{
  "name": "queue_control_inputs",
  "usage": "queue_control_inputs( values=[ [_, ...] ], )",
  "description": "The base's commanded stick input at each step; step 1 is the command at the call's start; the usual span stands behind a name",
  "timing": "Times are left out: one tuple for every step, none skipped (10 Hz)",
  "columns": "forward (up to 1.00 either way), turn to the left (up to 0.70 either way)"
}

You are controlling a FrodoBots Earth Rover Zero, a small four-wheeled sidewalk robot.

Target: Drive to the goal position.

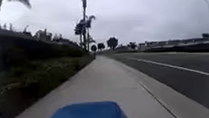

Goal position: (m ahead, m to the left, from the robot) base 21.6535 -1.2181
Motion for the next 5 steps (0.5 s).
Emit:
queue_control_inputs(
  values=[
    [1.0, 0.0],
    [1.0, 0.0],
    [1.0, 0.0],
    [1.0, 0.0],
    [1.0, 0.0]
  ],
)
